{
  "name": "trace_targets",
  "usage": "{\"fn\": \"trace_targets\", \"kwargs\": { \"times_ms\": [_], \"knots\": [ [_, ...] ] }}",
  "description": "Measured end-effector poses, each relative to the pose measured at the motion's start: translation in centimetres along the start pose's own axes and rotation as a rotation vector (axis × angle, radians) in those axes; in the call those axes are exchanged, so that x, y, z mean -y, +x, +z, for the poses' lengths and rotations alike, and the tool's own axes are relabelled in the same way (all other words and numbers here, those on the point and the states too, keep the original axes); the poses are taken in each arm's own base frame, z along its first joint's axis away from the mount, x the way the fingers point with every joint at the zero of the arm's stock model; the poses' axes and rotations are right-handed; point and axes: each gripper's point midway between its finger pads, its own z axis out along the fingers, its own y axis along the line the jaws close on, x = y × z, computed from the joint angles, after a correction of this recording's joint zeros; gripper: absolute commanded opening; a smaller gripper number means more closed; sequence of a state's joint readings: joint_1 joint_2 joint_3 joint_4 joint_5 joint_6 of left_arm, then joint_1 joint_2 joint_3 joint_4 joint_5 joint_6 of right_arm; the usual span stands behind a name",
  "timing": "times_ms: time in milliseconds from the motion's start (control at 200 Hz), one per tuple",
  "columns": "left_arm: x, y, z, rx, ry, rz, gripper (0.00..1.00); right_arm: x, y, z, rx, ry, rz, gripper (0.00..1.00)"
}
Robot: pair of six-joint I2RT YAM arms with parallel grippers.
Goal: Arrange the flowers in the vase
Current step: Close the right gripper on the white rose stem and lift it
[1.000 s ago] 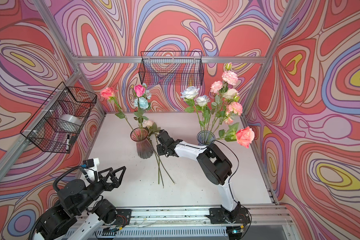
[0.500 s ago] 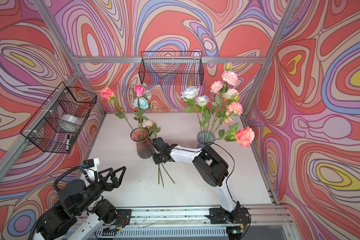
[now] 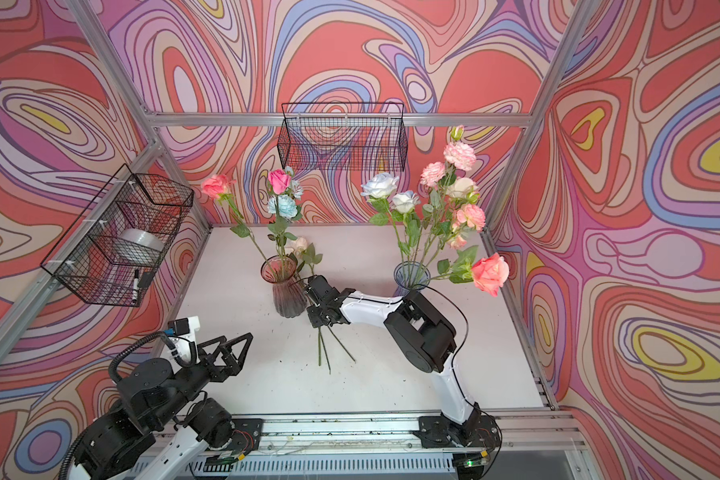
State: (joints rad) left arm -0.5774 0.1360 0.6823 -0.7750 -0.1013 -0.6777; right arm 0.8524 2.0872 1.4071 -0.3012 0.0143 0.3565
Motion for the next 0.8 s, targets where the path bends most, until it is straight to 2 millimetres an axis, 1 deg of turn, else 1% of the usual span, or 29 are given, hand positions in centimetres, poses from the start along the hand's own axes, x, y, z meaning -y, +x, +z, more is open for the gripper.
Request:
{"fn": "trace_targets", "kwargs": {
  "times_ms": [100, 170, 501, 591, 696, 801],
  "knots": [
    [0.0, 0.0, 0.0, 0.0, 0.0, 0.0, 1.0, 0.4, 0.9, 0.1, -0.013, 0.006, 0.001, 0.14],
    [0.0, 0.0, 0.0, 0.0, 0.0, 0.0, 1.0, 0.6, 1.0, -0.1, -0.005, 0.012, 0.0, 0.14],
    [0.0, 0.0, 0.0, 0.0, 0.0, 0.0, 1.0, 1.4, 0.4, -0.6, 0.03, 0.059, -0.024, 0.15],
    [0.0, 0.0, 0.0, -0.001, 0.0, 0.0, 1.0, 1.6, 0.7, -1.0, 0.033, 0.061, -0.026, 0.16],
    [0.0, 0.0, 0.0, -0.002, 0.002, 0.0, 1.0, 1.5, 0.4, -1.5, 0.048, 0.053, -0.03, 0.18],
    [0.0, 0.1, 0.0, -0.004, 0.003, 0.0, 1.0, 0.9, -0.1, -1.9, 0.064, 0.027, -0.031, 0.19]
  ]
}}
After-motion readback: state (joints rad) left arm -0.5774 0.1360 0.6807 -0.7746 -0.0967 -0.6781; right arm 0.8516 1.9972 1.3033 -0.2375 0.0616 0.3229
